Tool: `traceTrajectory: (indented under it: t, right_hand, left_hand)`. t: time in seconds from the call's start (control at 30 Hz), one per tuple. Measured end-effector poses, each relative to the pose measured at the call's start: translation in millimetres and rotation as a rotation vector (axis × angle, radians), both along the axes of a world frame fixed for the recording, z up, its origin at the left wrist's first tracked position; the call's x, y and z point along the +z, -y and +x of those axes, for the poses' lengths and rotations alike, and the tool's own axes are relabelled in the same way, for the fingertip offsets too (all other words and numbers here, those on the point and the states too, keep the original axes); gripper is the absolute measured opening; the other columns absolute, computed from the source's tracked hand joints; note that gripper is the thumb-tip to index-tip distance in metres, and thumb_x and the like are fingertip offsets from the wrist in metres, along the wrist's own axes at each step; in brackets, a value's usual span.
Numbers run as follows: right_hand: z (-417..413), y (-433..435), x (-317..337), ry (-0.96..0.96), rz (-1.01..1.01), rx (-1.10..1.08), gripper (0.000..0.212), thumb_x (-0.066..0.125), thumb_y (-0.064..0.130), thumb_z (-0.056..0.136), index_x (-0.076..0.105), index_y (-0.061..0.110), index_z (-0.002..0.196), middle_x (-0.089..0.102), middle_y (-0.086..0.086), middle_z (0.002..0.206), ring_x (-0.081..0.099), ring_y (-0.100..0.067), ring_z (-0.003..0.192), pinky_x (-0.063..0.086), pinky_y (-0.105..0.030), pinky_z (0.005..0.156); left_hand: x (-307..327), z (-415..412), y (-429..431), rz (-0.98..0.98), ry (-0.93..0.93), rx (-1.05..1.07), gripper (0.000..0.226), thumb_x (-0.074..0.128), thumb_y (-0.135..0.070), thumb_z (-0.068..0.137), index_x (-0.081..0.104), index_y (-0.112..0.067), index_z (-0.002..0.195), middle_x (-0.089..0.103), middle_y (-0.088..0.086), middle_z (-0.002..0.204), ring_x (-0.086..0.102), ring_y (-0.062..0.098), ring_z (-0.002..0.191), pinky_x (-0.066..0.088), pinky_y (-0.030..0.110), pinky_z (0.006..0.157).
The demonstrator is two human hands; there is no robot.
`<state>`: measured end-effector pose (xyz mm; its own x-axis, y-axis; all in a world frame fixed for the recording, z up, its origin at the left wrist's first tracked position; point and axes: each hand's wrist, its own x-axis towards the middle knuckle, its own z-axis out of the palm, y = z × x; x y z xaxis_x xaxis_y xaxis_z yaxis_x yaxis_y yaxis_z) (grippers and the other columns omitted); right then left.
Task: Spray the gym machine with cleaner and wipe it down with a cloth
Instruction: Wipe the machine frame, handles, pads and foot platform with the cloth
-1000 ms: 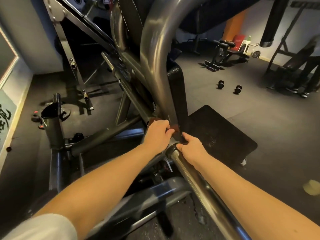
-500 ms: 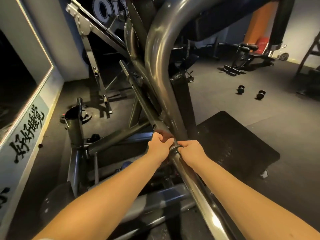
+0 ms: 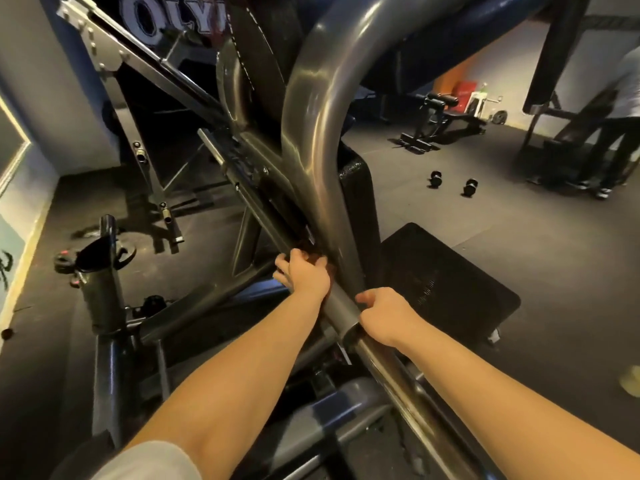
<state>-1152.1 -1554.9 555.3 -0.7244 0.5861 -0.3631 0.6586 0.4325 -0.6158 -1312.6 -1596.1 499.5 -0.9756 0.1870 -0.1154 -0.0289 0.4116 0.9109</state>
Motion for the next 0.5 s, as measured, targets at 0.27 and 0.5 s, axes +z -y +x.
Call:
traceTrajectory:
  t: [0.27,0.5]
  right_hand:
    - [-65,32,-10,-0.012,0.104,-0.084,0.033,0.06,0.019,0.094,0.063,0.016,0.126,0.069,-0.008,0.114,0.067,-0.026,0.102,0.058,-0.041,0.091]
    - [-110,48,-30,0.019,0.389,-0.175,0.046,0.069,0.032,0.094,0.056,0.019,0.136,0.055,-0.009,0.133,0.047,-0.03,0.125,0.046,-0.045,0.105]
  left_hand:
    - [-34,-26,25,-0.097,-0.345,-0.316,0.037,0.058,-0.04,0.102,0.056,-0.018,0.131,0.018,0.009,0.169,0.009,0.031,0.155,0.015,0.056,0.125]
    - [-61,-65,56,-0.156,-0.656,-0.526,0.033,0.045,-0.035,0.107,0.055,-0.026,0.137,0.01,0.003,0.172,0.004,0.027,0.158,0.001,0.049,0.128]
